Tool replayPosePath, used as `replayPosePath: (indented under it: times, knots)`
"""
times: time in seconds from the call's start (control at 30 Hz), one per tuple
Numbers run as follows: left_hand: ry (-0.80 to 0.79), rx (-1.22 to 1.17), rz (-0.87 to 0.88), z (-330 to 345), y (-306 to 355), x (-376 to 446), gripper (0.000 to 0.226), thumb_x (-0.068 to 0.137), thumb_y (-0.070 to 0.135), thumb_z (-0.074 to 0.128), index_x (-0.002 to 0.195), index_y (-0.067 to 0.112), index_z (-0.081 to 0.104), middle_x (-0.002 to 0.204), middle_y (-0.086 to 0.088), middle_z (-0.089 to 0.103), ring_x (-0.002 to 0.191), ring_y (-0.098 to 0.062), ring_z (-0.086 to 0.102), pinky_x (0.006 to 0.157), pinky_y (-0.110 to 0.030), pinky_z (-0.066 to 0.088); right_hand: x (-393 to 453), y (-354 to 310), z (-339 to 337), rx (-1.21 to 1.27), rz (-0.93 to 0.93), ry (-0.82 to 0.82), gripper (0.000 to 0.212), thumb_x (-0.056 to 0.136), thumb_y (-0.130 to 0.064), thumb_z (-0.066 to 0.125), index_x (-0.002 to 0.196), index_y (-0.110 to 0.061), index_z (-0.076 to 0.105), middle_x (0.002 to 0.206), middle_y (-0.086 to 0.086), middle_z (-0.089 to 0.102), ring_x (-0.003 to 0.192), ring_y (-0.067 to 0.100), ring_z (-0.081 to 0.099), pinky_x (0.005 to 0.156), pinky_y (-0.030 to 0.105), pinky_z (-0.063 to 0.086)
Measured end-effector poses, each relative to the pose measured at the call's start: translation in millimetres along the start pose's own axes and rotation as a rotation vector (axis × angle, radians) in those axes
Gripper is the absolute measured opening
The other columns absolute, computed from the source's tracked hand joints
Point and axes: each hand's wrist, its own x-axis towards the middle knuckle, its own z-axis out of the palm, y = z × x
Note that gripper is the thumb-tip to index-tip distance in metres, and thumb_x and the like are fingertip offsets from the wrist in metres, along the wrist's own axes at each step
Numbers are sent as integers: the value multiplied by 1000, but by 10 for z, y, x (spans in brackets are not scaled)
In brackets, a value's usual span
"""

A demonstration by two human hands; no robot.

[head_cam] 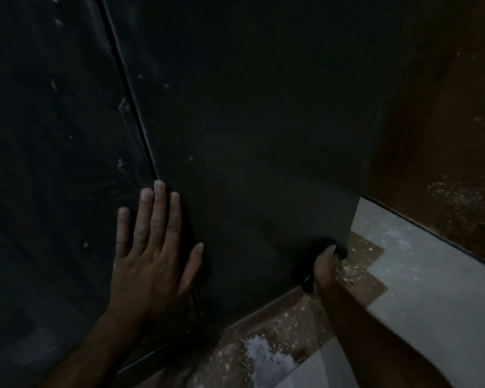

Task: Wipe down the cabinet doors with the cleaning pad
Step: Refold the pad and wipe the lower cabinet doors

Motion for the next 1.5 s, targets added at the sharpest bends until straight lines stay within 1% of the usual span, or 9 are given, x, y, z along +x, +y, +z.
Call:
replayPosePath:
  times: [0.17, 0.4, 0.6, 0.73, 0.8, 0.9, 1.1, 1.33, 1.5]
  knots:
    - [17, -58, -31, -91, 30, 22, 84, 101, 47, 48, 166, 4, 15, 175, -15, 9, 163, -29, 10, 132, -47, 4, -292, -677, 430, -99, -238, 274, 65, 108, -55, 21, 163, -20, 14, 170, 12, 13, 154, 30, 18, 125, 48, 10]
    - [113, -253, -131, -344, 126, 171, 70, 102, 30, 48, 162, 4, 26, 165, -18, 36, 151, -32, 32, 125, -40, 20, -1627, -1422, 1116, -202, -969, 92, 71, 98, -48, 36, 159, -13, 31, 168, 22, 9, 156, 41, -3, 126, 50, -5]
    - [217, -431, -281, -697, -210, 487, 57, 103, 32, 44, 150, 0, 44, 147, -21, 53, 132, -41, 51, 116, -34, 25, -2250, -1192, 1440, -540, -1638, 10, 60, 104, -57, 28, 158, -30, 30, 170, 14, 3, 154, 50, -2, 123, 66, 5]
    - [257, -398, -229, -952, -460, 761, 56, 100, 32, 48, 146, 1, 47, 146, -19, 50, 134, -37, 45, 117, -30, 20, -2173, -462, 1093, -716, -1939, -163, 52, 96, -49, 55, 147, -36, 50, 163, 11, 24, 152, 47, 7, 111, 70, 33]
    - [263, -364, -184, -1074, -562, 863, 55, 100, 32, 49, 147, 3, 47, 148, -15, 49, 137, -35, 44, 118, -32, 20, -2207, -457, 1016, -703, -1891, -143, 54, 94, -46, 58, 146, -37, 47, 158, 13, 31, 150, 44, 12, 105, 71, 40]
    - [256, -354, -180, -1217, -700, 972, 55, 100, 33, 48, 148, 4, 48, 152, -13, 49, 145, -33, 40, 124, -40, 21, -2591, -1221, 1319, -593, -1727, -134, 60, 98, -48, 46, 155, -39, 30, 165, 17, 14, 151, 53, 9, 116, 71, 23]
    - [302, -312, -132, -1463, -1040, 1170, 58, 102, 30, 47, 155, 6, 42, 162, -8, 42, 156, -26, 30, 127, -53, 21, -3316, -3109, 1920, -444, -1853, 119, 62, 102, -51, 38, 159, -26, 34, 168, 18, 18, 154, 48, 7, 122, 65, 11]
    - [282, -240, -119, -1677, -1331, 1292, 60, 101, 30, 47, 155, 3, 43, 162, -11, 42, 157, -28, 28, 130, -49, 15, -2669, -1295, 1292, -835, -2106, -101, 73, 102, -46, 52, 161, -16, 22, 165, 23, 16, 153, 50, 9, 112, 69, 30]
    - [296, -207, -138, -1760, -1458, 1382, 61, 102, 31, 46, 156, 3, 41, 164, -11, 41, 158, -28, 26, 131, -48, 12, -2998, -2170, 1590, -742, -2088, -29, 67, 103, -47, 43, 160, -13, 29, 164, 26, 20, 153, 51, 9, 117, 68, 24]
